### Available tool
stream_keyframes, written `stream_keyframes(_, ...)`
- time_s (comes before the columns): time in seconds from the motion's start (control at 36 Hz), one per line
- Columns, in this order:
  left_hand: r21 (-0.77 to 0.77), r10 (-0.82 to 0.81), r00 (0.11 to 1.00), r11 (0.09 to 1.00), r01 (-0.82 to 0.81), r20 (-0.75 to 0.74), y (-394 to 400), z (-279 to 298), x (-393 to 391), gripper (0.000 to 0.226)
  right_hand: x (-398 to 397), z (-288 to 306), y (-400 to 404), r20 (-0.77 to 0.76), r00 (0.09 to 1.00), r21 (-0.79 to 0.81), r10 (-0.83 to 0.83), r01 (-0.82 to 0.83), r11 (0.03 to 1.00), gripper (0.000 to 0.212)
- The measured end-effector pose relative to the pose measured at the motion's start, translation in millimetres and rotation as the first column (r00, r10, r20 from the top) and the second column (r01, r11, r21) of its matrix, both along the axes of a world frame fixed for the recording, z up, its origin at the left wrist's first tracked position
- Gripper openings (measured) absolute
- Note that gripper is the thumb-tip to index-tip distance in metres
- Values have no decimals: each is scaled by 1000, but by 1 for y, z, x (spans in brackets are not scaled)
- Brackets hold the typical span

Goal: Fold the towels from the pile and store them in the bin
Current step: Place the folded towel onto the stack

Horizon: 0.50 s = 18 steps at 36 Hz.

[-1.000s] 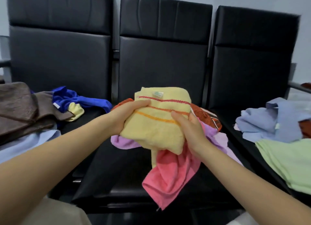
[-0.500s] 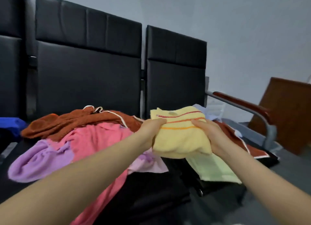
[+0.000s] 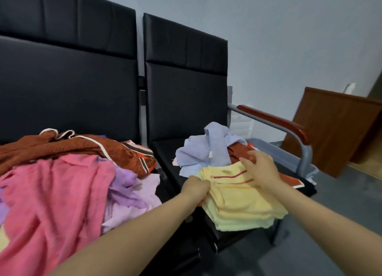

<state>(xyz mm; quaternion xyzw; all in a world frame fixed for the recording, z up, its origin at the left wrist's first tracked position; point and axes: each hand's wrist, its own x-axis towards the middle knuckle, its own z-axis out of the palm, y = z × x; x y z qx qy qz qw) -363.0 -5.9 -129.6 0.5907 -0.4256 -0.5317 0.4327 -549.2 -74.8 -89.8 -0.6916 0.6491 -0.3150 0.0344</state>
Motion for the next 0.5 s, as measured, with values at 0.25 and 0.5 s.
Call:
stream_keyframes(0.25,69,281,899,959,-274,-337,-32,-23,52,18,73,8,-66,72,997,193,38,-52,980,57)
stream_keyframes(0.5,-69,279,937,952,-299,-210,-38,6,112,10,133,89,-75,496,860,17,119,-146,989,38)
